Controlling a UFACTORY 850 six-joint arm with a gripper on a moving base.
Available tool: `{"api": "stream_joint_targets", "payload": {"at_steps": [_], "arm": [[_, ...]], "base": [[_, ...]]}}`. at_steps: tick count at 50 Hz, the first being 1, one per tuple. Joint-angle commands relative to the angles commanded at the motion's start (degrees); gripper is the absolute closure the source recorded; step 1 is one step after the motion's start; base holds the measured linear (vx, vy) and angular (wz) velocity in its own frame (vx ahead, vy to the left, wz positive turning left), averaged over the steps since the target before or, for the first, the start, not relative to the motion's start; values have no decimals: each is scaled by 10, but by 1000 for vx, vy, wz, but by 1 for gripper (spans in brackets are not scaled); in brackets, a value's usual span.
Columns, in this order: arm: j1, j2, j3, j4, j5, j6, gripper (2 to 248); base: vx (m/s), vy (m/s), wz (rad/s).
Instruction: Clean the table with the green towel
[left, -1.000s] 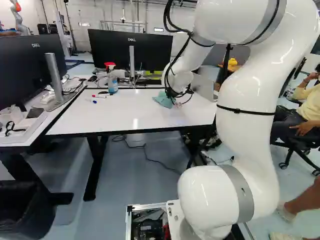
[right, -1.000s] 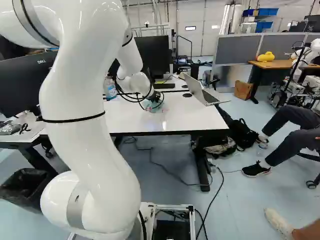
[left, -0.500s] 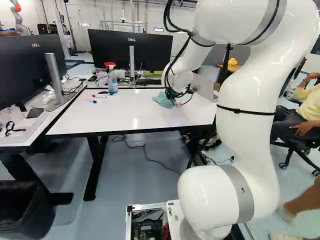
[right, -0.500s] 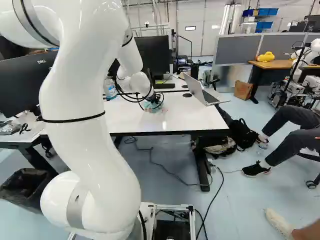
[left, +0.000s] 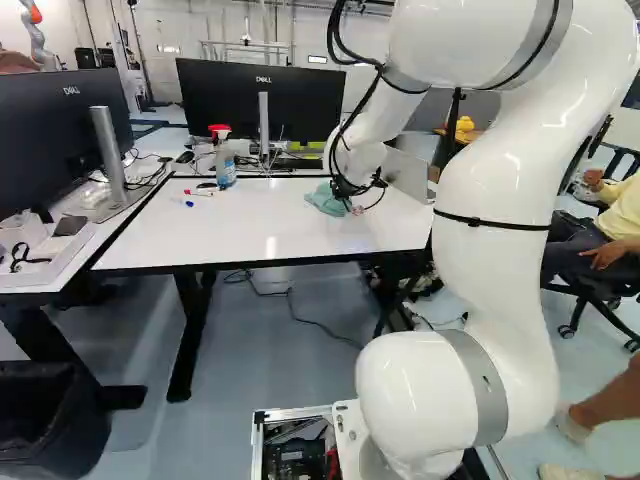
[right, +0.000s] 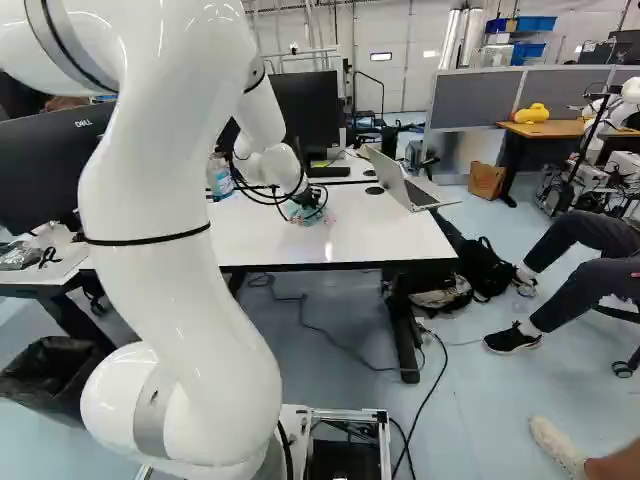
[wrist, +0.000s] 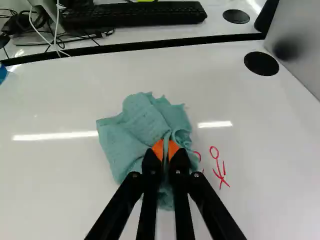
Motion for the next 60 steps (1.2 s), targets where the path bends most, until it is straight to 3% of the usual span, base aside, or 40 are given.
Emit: {"api": "stream_joint_targets", "payload": {"at_steps": [60], "arm": [[0,-2,-2,0,-26,0,217]], "base": [[0,0,0]]}}
